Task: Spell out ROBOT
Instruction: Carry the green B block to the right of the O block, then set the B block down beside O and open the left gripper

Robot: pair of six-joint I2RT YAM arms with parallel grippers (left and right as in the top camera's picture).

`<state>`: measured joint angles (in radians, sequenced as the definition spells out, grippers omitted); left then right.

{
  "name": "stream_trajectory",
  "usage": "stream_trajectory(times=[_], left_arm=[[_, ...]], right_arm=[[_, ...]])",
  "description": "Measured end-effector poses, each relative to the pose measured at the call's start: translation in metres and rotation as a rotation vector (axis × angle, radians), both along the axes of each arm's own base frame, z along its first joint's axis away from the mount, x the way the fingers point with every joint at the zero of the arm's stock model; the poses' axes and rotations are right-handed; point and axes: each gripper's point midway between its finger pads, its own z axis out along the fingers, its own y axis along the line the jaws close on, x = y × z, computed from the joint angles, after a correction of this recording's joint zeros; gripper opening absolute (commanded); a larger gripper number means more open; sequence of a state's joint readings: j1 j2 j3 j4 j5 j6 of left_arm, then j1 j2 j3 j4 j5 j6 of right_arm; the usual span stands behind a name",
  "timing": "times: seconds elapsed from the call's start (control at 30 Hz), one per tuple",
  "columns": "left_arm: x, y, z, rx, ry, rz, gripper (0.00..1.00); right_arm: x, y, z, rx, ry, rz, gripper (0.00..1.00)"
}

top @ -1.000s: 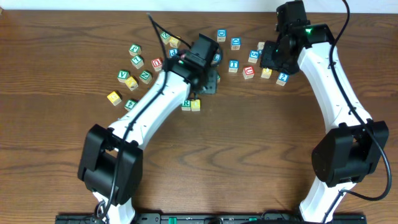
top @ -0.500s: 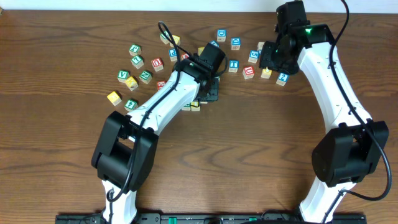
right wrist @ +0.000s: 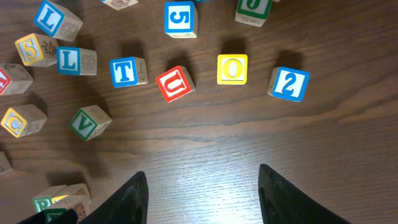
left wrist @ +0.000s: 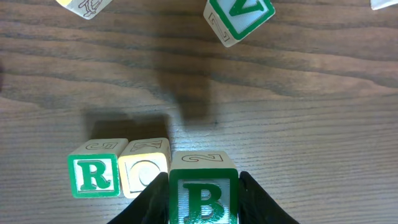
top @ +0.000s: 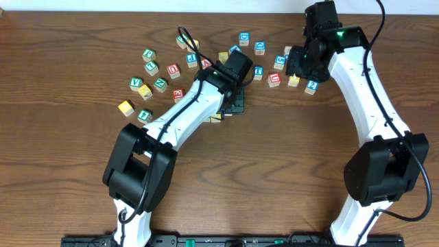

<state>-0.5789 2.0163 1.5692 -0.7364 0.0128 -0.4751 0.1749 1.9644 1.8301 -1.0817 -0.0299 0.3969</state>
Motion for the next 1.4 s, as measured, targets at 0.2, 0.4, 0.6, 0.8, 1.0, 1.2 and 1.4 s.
stream_trajectory(times=[0.2,0.4,0.6,0.8,1.0,1.2,1.4], left_arm=[[0.002,-0.001,-0.006,-0.002,0.0,0.013,0.32],[0.0,0.0,-0.032,0.026,0.045,0.025,0.32],[-0.001,-0.001,-0.034,0.027,0.046,0.022,0.33],[-0.001,-0.001,-0.034,0.028,0.046,0.024,0.44],[0.0,-0.001,-0.034,0.032,0.042,0.025,0.44],[-0.003,0.001,-0.035,0.041,0.052,0.018,0.44],[-0.007,0.005,-0.015,0.053,0.052,-0.019,0.44]], right_arm=[[0.0,0.0,0.0,0.0,0.002,0.0,0.51],[-0.002,0.0,-0.001,-0.002,0.007,0.001,0.52],[-0.002,0.0,-0.001,-0.003,0.007,0.006,0.52],[-0.002,0.0,-0.001,-0.004,0.007,0.008,0.52],[-0.002,0.0,-0.001,-0.004,0.007,0.008,0.52],[-0.003,0.0,-0.001,-0.002,0.011,0.009,0.52],[-0.007,0.008,-0.002,0.011,0.026,0.027,0.51]])
